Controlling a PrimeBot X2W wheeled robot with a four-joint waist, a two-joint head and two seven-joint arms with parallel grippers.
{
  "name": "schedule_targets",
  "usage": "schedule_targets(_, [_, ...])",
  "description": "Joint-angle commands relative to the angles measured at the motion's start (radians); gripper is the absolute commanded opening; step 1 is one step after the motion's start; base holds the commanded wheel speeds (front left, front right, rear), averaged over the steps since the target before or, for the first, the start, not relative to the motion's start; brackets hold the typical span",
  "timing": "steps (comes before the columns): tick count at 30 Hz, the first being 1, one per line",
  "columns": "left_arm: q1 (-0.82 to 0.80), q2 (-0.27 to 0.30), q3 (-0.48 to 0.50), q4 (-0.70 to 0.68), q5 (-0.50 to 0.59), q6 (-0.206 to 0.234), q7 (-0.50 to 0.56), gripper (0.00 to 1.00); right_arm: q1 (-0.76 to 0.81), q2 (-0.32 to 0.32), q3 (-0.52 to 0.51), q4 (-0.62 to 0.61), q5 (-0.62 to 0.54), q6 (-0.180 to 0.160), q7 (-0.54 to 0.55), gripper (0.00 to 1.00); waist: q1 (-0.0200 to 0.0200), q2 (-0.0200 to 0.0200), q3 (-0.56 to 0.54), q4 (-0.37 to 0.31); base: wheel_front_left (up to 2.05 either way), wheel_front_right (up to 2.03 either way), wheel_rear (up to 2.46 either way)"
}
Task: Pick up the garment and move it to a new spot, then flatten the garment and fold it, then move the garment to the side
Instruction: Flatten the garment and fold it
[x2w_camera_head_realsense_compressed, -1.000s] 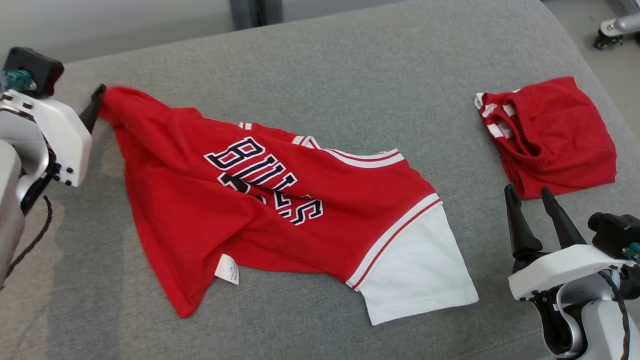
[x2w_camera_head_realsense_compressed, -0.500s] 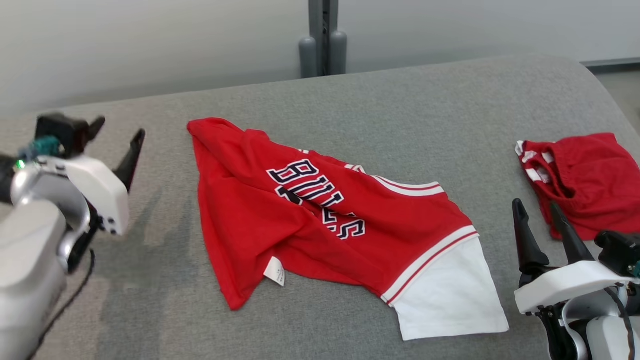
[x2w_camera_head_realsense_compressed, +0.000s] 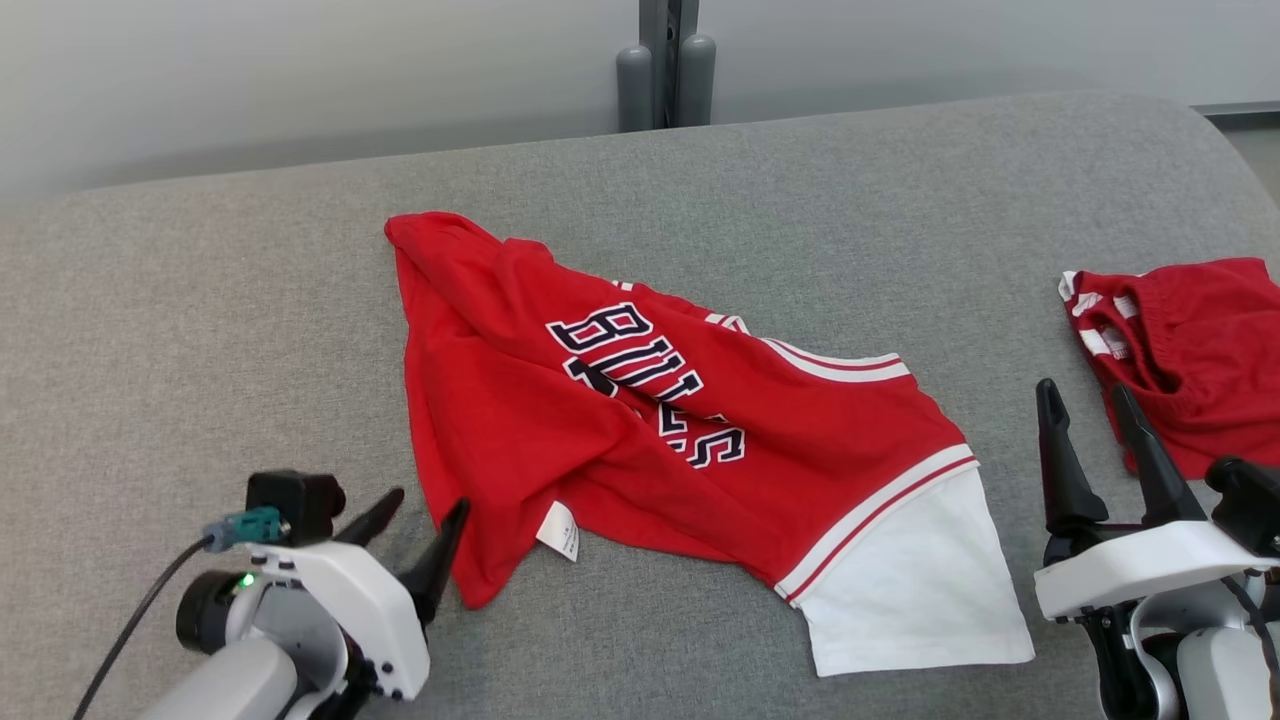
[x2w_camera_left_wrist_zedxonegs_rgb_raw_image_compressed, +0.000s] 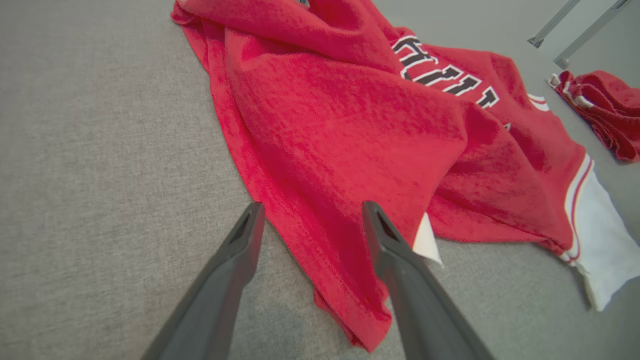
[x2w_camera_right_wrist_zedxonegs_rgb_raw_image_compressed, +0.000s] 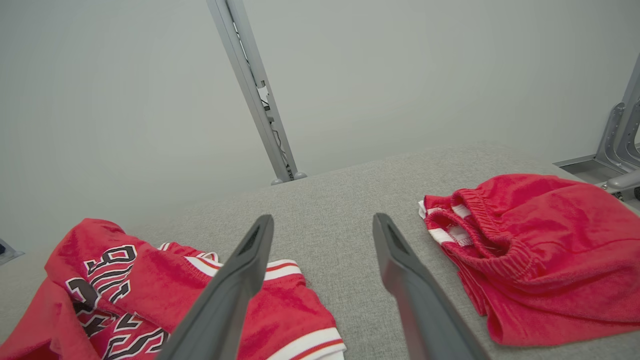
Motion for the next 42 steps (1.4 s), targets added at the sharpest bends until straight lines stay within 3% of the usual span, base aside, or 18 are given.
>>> schedule_targets(1, [0.017, 0.011, -0.002, -0.007, -0.010, 0.007, 0.010, 1.00, -0.008, -0.006, 0.001, -0.005, -0.007, 0.000, -0.007, 1.00, 0.0000, 0.0000, 0.004, -0.001, 0.00, 0.00, 0.00])
schedule_targets(9, [0.084, 0.032, -0.052, -0.060, -0.055, 0.008, 0.120, 1.00, -0.014, -0.006, 0.005, -0.005, -0.013, 0.000, -0.003, 1.00, 0.0000, 0.0000, 0.007, -0.010, 0.00, 0.00, 0.00])
schedule_targets(17, [0.088, 0.017, -0.061, -0.096, -0.070, -0.010, 0.130, 1.00, -0.019, -0.006, 0.007, 0.007, -0.013, 0.000, -0.004, 1.00, 0.0000, 0.0000, 0.010, -0.020, 0.00, 0.00, 0.00])
schedule_targets(18, [0.084, 0.016, -0.060, -0.095, -0.066, -0.008, 0.126, 0.83, -0.020, -0.006, 0.008, 0.007, -0.013, 0.000, -0.005, 1.00, 0.0000, 0.0000, 0.010, -0.021, 0.00, 0.00, 0.00])
schedule_targets(19, [0.079, 0.015, -0.060, -0.094, -0.064, -0.008, 0.123, 0.56, -0.020, -0.006, 0.008, 0.009, -0.014, 0.000, -0.006, 1.00, 0.0000, 0.0000, 0.011, -0.021, 0.00, 0.00, 0.00])
schedule_targets(20, [0.075, 0.015, -0.061, -0.092, -0.061, -0.010, 0.121, 0.38, -0.020, -0.006, 0.007, 0.010, -0.015, 0.000, -0.007, 1.00, 0.0000, 0.0000, 0.012, -0.022, 0.00, 0.00, 0.00])
schedule_targets(21, [0.072, 0.016, -0.062, -0.093, -0.055, -0.014, 0.117, 0.00, -0.020, -0.006, 0.006, 0.011, -0.017, 0.000, -0.007, 1.00, 0.0000, 0.0000, 0.012, -0.021, 0.00, 0.00, 0.00])
schedule_targets(29, [0.054, 0.066, -0.075, -0.130, -0.033, -0.032, 0.139, 0.00, -0.008, -0.006, 0.002, 0.020, -0.023, 0.000, -0.003, 1.00, 0.0000, 0.0000, 0.005, -0.002, 0.00, 0.00, 0.00])
schedule_targets(36, [0.036, 0.232, -0.070, -0.237, -0.016, -0.059, 0.220, 0.00, -0.005, -0.006, -0.020, 0.007, -0.043, 0.000, 0.014, 1.00, 0.0000, 0.0000, -0.002, 0.025, 0.00, 0.00, 0.00])
schedule_targets(42, [0.059, 0.363, -0.055, -0.326, -0.075, -0.074, 0.314, 0.00, 0.002, -0.006, -0.030, -0.003, -0.056, 0.000, 0.048, 1.00, 0.0000, 0.0000, -0.005, 0.033, 0.00, 0.00, 0.00])
